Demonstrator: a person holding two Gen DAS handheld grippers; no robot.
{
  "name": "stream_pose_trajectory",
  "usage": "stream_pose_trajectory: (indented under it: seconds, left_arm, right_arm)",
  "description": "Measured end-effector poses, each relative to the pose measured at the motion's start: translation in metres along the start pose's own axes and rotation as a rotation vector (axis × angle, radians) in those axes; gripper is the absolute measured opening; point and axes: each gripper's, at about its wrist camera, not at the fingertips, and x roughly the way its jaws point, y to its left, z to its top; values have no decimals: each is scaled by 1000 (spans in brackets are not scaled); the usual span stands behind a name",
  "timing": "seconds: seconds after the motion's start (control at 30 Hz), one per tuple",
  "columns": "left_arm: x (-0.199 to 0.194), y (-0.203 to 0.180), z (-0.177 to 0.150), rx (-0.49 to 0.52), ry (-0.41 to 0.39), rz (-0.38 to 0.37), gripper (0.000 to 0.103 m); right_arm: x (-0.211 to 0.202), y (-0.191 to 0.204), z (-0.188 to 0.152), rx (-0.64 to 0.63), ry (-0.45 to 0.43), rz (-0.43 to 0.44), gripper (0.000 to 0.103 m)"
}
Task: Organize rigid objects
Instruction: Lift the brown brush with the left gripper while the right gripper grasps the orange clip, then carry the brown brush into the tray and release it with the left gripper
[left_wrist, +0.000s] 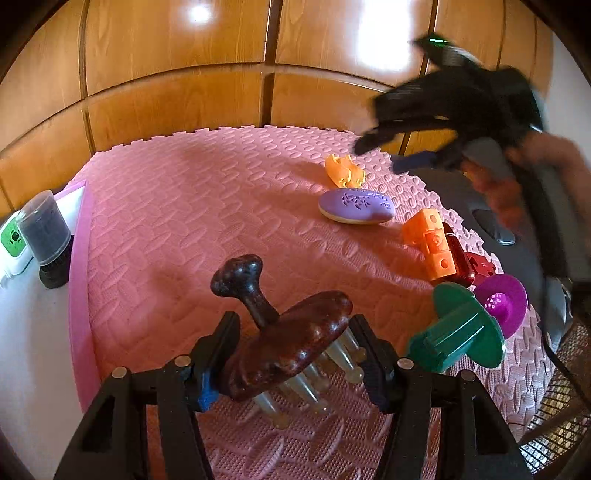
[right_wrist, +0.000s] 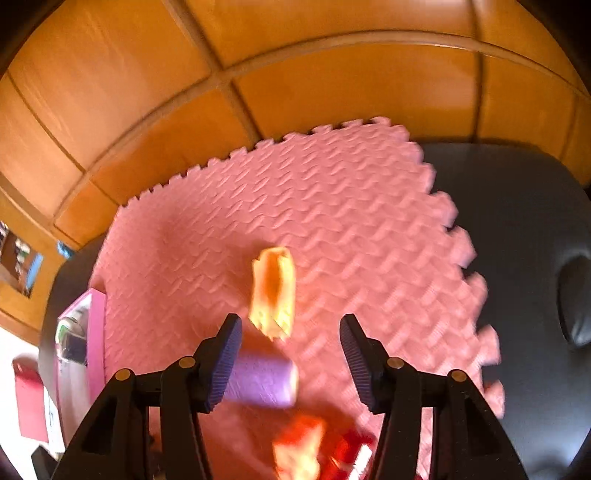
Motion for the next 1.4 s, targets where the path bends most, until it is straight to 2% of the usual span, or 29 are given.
stream_pose_trajectory:
  seconds: [0.2, 0.23, 0.3, 0.4, 0.5, 0.63, 0.8, 0.97, 1.07, 1.2, 1.4]
  left_arm:
    - [-2, 1, -1, -11, -6, -10, 61]
    - [-2, 1, -1, -15, -5, -13, 61]
    - [-2, 1, -1, -18, -8, -16, 61]
    - [-3, 1, -1, -16, -9, -14, 61]
    - [-5, 1, -1, -17, -8, -12, 61]
    - [-6, -1, 1, -12, 3, 0, 61]
    - [-16, 0, 1, -27, 20, 10, 60]
    - [-34, -1, 0, -25, -2, 4, 60]
    - [-42, -6, 0, -4, -19, 0, 60]
    - [-53, -7, -1, -11, -26, -21, 60]
    - [-80, -2, 2, -27, -73, -36, 60]
  right_arm:
    - [46, 25, 14, -76, 84, -101, 55]
    - [53, 28, 13, -90, 100, -117, 46]
    - [56, 40, 8, -177, 58, -216, 26]
    - [58, 50, 2, -219, 86, -173, 26]
    - [61, 59, -5, -277, 95, -178, 26]
    - [64, 56, -2, -261, 120, -166, 27]
    - [60, 68, 3, -312, 102, -226, 26]
    - [26, 85, -5, -320, -23, -137, 26]
    - [10, 93, -16, -345, -49, -90, 26]
    - [-1, 89, -35, -343, -44, -56, 26]
    - [-15, 81, -68, -326, 8, 79, 26]
